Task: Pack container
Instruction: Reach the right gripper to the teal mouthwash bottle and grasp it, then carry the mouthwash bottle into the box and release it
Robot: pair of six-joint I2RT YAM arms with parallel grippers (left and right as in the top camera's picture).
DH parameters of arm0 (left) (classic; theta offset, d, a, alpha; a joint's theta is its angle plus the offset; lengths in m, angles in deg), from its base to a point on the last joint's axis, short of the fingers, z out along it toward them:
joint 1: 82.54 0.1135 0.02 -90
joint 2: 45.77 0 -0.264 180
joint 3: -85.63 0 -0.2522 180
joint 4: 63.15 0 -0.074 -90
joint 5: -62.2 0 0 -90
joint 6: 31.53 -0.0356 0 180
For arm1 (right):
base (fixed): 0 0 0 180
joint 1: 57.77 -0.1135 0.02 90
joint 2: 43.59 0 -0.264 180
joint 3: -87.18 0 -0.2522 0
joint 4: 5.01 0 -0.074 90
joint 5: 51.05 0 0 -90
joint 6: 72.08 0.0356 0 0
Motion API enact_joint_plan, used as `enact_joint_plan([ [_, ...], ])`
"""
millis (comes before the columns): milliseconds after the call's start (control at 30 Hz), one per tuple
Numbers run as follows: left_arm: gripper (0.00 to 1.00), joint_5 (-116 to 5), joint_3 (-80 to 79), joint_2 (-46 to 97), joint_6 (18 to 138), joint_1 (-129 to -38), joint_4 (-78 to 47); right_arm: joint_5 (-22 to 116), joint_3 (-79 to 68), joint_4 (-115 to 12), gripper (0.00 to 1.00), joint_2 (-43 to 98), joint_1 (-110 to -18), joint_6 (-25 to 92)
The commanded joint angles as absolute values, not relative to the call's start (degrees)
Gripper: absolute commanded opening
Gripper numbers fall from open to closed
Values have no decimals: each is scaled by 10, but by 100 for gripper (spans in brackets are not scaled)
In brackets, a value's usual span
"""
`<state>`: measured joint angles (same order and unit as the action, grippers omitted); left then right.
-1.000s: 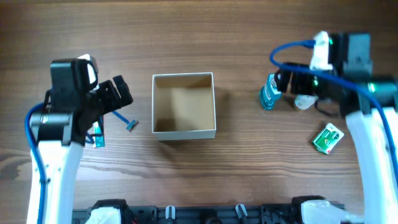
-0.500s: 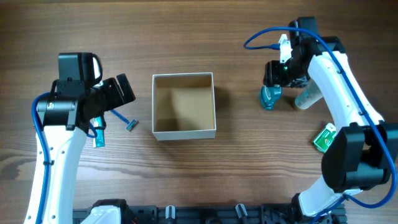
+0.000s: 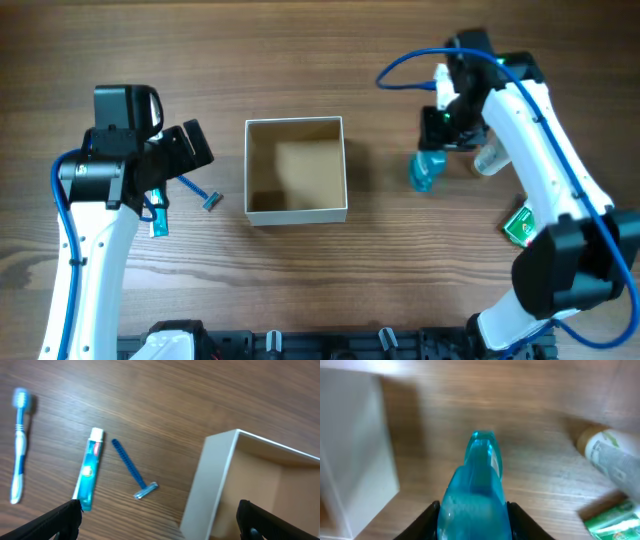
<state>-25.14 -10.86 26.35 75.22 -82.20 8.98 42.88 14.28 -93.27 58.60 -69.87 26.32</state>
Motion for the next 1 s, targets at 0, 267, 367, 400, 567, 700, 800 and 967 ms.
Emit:
enact_joint_plan([
  [0, 100, -200, -96, 262, 802, -761, 121, 376, 290, -964, 4, 528, -825, 332],
  [267, 100, -183, -96, 262, 785, -665, 133, 338, 340, -857, 4, 591, -1038, 519],
  [367, 100, -183, -96, 262, 784, -665, 137, 304, 340, -849, 4, 670, -1055, 586],
  [400, 100, -183, -96, 262, 784, -665, 137, 304, 340, -843, 4, 697, -1054, 587],
  [567, 100, -183, -96, 262, 785, -665, 141, 312, 340, -765, 4, 784, -1054, 568],
  [700, 100, -183, -96, 262, 785, -666, 141, 308, 340, -733, 5, 804, -1046, 569],
  [800, 100, -183, -96, 262, 785, -666, 141, 308, 338, -727, 26, 807, -1038, 568],
  [967, 100, -183, -96, 262, 785, -666, 141, 311, 338, -728, 65, 807, -1038, 551],
])
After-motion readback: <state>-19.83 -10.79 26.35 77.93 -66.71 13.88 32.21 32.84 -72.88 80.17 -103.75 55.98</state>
